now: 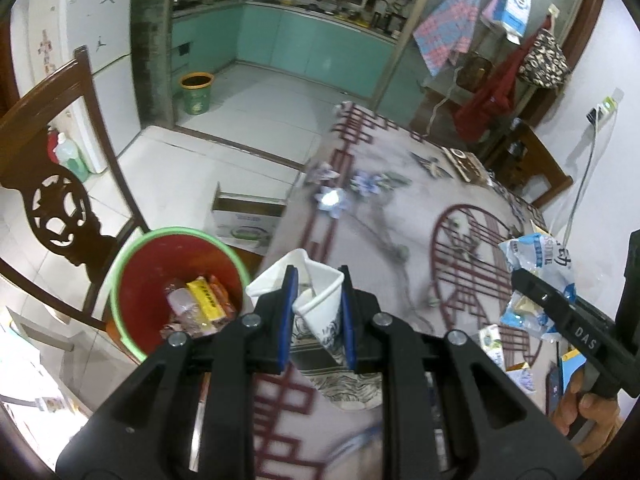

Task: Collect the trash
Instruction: 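Carry the wrapper and paper cup over the red bucket, then open both tools to drop the wrapper and cup into the bucket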

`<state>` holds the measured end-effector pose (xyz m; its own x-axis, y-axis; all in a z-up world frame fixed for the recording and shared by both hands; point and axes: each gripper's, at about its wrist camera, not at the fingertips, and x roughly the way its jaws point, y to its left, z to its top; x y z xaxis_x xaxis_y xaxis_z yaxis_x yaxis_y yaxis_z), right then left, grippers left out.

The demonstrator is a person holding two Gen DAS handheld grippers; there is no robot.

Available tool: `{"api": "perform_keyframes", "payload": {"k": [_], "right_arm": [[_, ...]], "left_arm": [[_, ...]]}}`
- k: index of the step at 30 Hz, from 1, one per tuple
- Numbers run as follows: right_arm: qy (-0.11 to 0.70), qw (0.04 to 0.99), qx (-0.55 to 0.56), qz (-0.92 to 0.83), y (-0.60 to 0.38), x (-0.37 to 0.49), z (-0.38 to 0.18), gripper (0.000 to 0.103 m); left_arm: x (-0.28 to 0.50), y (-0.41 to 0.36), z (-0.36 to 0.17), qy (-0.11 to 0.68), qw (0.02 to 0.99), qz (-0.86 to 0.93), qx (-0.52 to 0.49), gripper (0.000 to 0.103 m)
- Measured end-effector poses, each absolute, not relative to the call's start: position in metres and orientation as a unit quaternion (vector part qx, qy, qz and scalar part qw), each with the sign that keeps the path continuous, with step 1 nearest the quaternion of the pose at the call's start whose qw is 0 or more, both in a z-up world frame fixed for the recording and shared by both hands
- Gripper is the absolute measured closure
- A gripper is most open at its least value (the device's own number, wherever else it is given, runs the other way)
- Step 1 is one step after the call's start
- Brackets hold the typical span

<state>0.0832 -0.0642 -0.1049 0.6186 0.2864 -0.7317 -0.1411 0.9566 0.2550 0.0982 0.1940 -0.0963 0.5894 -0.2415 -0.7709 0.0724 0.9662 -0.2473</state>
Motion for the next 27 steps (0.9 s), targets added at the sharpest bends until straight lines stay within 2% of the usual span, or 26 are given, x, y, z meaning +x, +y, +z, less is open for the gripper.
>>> {"api": "perform_keyframes", "payload": {"k": [10, 27], "right_arm": [[0.442, 0.876, 0.070, 0.179, 0.034, 0.110, -0.123, 0.087], [0.497, 0.837, 0.053, 0.223, 0.132, 0.149, -0.164, 0.087]], "left_arm": [[0.121, 0.271, -0.109, 0.453, 0.884, -0.057, -0.101, 0.084], [0.157, 0.335, -0.127, 0.466, 0.877, -0.050, -0.108, 0.084]]}}
